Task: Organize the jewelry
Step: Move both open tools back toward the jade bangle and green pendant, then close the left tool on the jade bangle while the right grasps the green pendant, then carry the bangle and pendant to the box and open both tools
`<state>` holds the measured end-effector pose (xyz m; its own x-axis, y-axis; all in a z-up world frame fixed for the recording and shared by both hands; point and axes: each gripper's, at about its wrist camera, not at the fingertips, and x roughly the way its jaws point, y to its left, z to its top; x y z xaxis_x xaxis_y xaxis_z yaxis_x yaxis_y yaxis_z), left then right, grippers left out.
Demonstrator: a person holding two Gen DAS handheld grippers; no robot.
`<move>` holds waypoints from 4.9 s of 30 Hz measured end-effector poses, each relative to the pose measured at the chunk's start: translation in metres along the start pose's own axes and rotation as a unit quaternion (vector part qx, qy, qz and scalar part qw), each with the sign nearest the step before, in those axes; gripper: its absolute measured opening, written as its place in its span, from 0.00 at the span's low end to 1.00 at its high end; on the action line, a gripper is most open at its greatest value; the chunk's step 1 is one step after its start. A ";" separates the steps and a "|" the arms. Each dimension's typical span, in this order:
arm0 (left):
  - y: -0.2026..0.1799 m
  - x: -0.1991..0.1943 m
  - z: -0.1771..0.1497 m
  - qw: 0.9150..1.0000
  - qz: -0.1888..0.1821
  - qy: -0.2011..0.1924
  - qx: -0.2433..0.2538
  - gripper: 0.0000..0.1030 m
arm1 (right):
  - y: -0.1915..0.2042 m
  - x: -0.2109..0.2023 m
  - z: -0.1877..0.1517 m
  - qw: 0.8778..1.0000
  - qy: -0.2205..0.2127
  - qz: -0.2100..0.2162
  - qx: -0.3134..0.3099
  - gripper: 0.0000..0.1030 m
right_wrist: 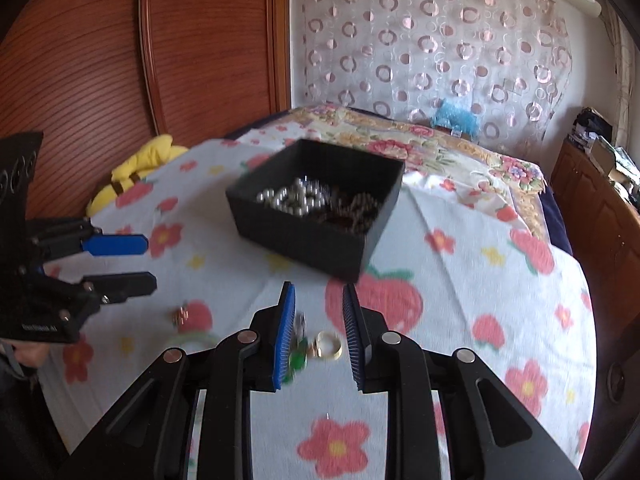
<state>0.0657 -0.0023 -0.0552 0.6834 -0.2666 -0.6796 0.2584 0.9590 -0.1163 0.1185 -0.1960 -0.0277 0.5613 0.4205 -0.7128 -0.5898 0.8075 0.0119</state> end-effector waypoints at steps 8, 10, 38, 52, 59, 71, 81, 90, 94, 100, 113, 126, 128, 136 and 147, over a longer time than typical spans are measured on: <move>-0.029 0.006 -0.014 0.999 -0.020 0.023 0.027 0.43 | -0.006 0.005 -0.025 0.999 0.028 0.006 0.018 0.26; -0.035 0.008 -0.016 0.999 -0.027 0.030 0.034 0.33 | -0.004 0.007 -0.030 0.999 0.034 0.007 0.019 0.26; -0.039 0.012 -0.021 0.999 -0.012 0.039 0.024 0.06 | 0.002 0.022 -0.038 0.997 0.059 0.032 0.029 0.26; -0.022 -0.003 -0.015 1.000 -0.007 0.011 0.001 0.06 | 0.006 0.032 -0.028 0.998 0.067 0.015 0.012 0.19; -0.023 -0.002 -0.016 1.000 -0.007 0.012 0.003 0.06 | 0.003 0.028 -0.032 0.997 0.070 0.002 0.010 0.13; -0.022 -0.005 -0.014 1.000 -0.003 0.006 -0.002 0.06 | 0.013 0.010 -0.029 0.998 0.043 0.035 0.002 0.12; -0.014 -0.014 -0.007 1.000 0.001 -0.014 -0.008 0.07 | 0.010 -0.016 0.009 0.999 -0.005 0.040 -0.002 0.12; -0.006 -0.023 0.005 0.999 0.002 -0.036 -0.014 0.07 | 0.003 -0.029 0.048 0.999 -0.037 0.030 -0.007 0.12; -0.004 -0.026 0.013 0.999 0.004 -0.047 -0.014 0.07 | -0.001 -0.030 0.068 0.998 -0.051 0.018 -0.011 0.12; -0.002 -0.029 0.024 0.998 0.009 -0.062 -0.012 0.07 | -0.012 -0.017 0.090 0.998 -0.055 0.004 -0.006 0.12; 0.005 -0.032 0.053 0.996 0.024 -0.089 -0.007 0.07 | -0.028 0.009 0.113 0.998 -0.059 -0.003 0.022 0.13; 0.002 -0.011 0.094 0.994 0.045 -0.093 0.022 0.07 | -0.040 0.029 0.106 0.998 -0.038 0.008 0.049 0.13; 0.002 -0.008 0.098 0.995 0.046 -0.091 0.023 0.07 | -0.041 0.028 0.104 0.998 -0.038 0.008 0.047 0.14; -0.004 0.019 0.113 0.995 0.054 -0.075 0.036 0.07 | -0.059 0.023 0.085 0.998 -0.033 0.001 0.060 0.17; -0.009 0.058 0.131 0.997 0.056 -0.050 0.021 0.07 | -0.084 0.029 0.043 0.997 -0.006 -0.009 0.082 0.17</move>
<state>0.1929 -0.0389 0.0014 0.7735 -0.1690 -0.6109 0.2040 0.9789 -0.0124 0.2099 -0.2339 -0.0193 0.5787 0.4098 -0.7051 -0.4780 0.8710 0.1138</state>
